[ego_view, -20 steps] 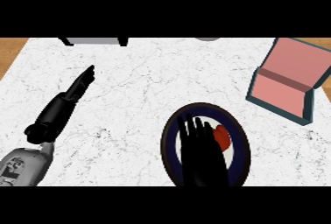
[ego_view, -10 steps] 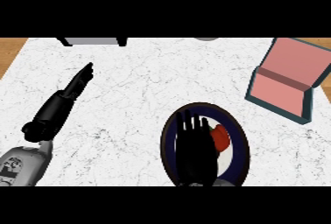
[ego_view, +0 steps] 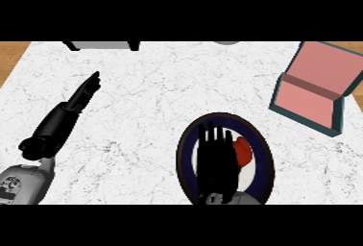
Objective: Pick the cupcake from the plate and place it in the cardboard box
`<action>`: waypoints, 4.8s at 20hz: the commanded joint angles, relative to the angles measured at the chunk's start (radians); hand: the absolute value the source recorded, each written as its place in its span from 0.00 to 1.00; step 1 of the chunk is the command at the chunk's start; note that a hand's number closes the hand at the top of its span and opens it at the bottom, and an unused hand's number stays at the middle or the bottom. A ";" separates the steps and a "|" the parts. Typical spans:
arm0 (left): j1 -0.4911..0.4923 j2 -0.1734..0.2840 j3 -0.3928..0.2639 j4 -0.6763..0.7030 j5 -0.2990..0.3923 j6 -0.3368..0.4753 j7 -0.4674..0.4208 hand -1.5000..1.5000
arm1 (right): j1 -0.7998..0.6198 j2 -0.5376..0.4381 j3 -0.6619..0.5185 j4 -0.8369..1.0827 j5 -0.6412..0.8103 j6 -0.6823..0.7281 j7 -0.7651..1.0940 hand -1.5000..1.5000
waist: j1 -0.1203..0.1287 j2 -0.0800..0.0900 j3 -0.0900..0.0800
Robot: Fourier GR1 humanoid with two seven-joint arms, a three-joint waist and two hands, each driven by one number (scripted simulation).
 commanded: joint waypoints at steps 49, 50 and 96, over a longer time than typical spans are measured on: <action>0.041 -0.127 0.095 -0.077 -0.127 -0.092 0.051 0.50 | -0.106 -0.386 -0.172 -0.178 -0.100 -0.203 -1.158 1.00 | -0.005 -0.004 0.001; 0.023 -0.104 0.126 -0.048 -0.105 -0.117 0.040 0.50 | -0.074 -0.414 -0.214 -0.224 -0.136 -0.216 -1.183 1.00 | -0.011 -0.003 0.001; -0.049 -0.158 0.138 0.007 -0.148 -0.151 0.014 0.50 | -0.601 -0.728 -0.777 1.200 -0.202 -0.005 -1.789 0.00 | 0.036 0.016 0.004</action>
